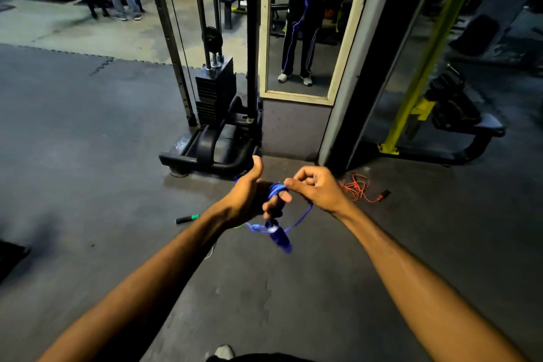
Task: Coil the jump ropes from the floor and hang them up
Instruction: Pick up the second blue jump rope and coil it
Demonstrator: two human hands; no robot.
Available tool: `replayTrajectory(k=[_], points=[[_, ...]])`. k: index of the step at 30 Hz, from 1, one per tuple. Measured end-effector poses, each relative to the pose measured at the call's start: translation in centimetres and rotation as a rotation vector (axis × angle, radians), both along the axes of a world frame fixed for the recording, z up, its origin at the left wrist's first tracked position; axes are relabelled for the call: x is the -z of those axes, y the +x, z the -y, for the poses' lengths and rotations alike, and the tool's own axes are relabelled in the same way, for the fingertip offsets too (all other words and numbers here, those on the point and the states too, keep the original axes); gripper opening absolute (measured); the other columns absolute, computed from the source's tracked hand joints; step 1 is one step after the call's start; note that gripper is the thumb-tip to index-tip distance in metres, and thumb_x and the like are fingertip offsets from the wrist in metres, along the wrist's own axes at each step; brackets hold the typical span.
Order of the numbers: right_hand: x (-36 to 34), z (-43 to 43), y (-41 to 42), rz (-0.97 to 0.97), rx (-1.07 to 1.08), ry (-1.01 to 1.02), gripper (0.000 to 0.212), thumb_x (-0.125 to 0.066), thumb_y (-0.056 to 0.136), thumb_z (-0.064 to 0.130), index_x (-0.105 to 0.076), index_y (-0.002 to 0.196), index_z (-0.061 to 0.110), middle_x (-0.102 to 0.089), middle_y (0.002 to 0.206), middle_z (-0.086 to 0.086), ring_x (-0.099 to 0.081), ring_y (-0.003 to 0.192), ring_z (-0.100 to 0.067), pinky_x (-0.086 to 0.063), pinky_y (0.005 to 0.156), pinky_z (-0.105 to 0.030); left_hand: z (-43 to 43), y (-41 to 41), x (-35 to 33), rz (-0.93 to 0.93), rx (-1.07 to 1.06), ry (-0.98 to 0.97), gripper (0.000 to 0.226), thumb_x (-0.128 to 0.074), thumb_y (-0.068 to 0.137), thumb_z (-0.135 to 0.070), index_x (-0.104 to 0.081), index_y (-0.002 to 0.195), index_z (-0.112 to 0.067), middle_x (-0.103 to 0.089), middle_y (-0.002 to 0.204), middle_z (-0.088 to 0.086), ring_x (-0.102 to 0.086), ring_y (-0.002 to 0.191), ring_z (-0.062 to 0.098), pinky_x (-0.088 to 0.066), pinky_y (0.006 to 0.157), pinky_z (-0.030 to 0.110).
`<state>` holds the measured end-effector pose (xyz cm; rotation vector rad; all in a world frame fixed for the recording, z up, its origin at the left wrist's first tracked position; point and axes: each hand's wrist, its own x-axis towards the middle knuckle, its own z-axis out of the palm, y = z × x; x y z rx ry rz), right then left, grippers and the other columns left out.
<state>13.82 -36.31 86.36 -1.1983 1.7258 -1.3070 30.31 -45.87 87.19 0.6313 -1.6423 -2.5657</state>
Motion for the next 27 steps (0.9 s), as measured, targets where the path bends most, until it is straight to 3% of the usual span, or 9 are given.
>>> replayTrajectory(k=[3,6,8,11,14,16,21,24,27], points=[[2.6,-0.5,1.6,-0.019,0.015,0.101,0.038,-0.047,0.101,0.021,-0.059,0.066,0.013,-0.048,0.049,0.001,-0.039,0.038,0.0,-0.034,0.043,-0.018,0.2,0.9,-0.1,-0.183,-0.206,0.291,0.098,-0.012,0.088,-0.076,-0.067,0.082,0.005,-0.032,0.041,0.002,-0.033,0.038,0.019,-0.046,0.062,0.031],[5.4,-1.7,3.3,-0.053,-0.126,0.303,0.036,-0.042,0.101,0.02,-0.063,0.074,0.009,-0.055,0.055,-0.004,-0.046,0.042,-0.004,-0.04,0.051,-0.028,1.5,1.4,-0.1,-0.316,-0.451,0.449,0.091,-0.019,0.093,-0.067,-0.073,0.088,0.006,-0.05,0.052,0.004,-0.045,0.048,0.022,-0.052,0.059,0.028],[5.7,-2.6,4.5,-0.156,-0.261,0.372,0.031,-0.044,0.098,0.021,-0.066,0.08,0.009,-0.059,0.057,-0.001,-0.049,0.046,-0.007,-0.043,0.054,-0.029,2.6,1.2,0.4,-0.281,-0.501,0.326,0.086,-0.021,0.095,-0.063,-0.071,0.094,0.007,-0.069,0.074,0.011,-0.06,0.06,0.027,-0.052,0.069,0.033],[2.8,-2.5,5.7,-0.44,-0.453,0.334,0.026,-0.053,0.091,0.026,-0.057,0.069,0.011,-0.053,0.057,0.002,-0.047,0.052,-0.006,-0.041,0.056,-0.03,2.1,1.0,1.4,-0.029,-0.438,-0.047,0.08,-0.017,0.096,-0.063,-0.065,0.086,0.0,-0.072,0.094,0.022,-0.065,0.083,0.033,-0.046,0.091,0.048],[-0.9,-0.9,5.5,-0.662,-0.48,0.213,0.025,-0.06,0.085,0.02,-0.051,0.063,0.015,-0.052,0.059,0.0,-0.045,0.056,-0.011,-0.036,0.056,-0.033,-0.4,0.9,1.6,0.15,-0.194,-0.3,0.079,-0.013,0.089,-0.07,-0.051,0.078,-0.002,-0.057,0.066,0.018,-0.057,0.06,0.022,-0.043,0.065,0.038],[-2.4,-0.1,4.2,-0.678,-0.396,0.141,0.015,-0.065,0.078,0.016,-0.061,0.064,0.011,-0.06,0.059,-0.001,-0.051,0.055,-0.01,-0.039,0.055,-0.031,-1.4,1.0,1.7,0.18,-0.048,-0.285,0.084,0.0,0.093,-0.068,-0.054,0.08,-0.005,-0.061,0.057,0.006,-0.055,0.052,0.015,-0.04,0.057,0.03],[-1.1,0.0,0.2,-0.319,0.036,0.042,0.026,-0.081,0.074,0.029,-0.065,0.063,0.012,-0.049,0.047,0.009,-0.036,0.046,0.0,-0.032,0.047,-0.02,-0.1,1.7,1.5,-0.051,0.021,-0.043,0.118,0.002,0.08,-0.083,-0.059,0.106,0.015,-0.059,0.06,0.019,-0.055,0.058,0.029,-0.047,0.067,0.034],[1.7,-1.1,1.9,-0.416,-0.055,0.16,0.026,-0.06,0.092,0.021,-0.061,0.066,0.017,-0.051,0.054,0.006,-0.04,0.05,-0.001,-0.033,0.053,-0.027,0.1,1.7,0.6,-0.247,-0.15,0.177,0.118,-0.019,0.074,-0.088,-0.061,0.11,0.016,-0.069,0.083,0.022,-0.065,0.07,0.033,-0.054,0.075,0.036],[2.5,-1.8,4.4,-0.543,-0.236,0.29,0.019,-0.05,0.091,0.016,-0.054,0.073,0.012,-0.065,0.069,-0.01,-0.052,0.058,-0.013,-0.04,0.057,-0.03,0.4,0.8,1.1,-0.219,-0.355,0.12,0.111,-0.017,0.077,-0.081,-0.061,0.115,0.014,-0.066,0.117,0.025,-0.066,0.099,0.033,-0.047,0.097,0.04]])
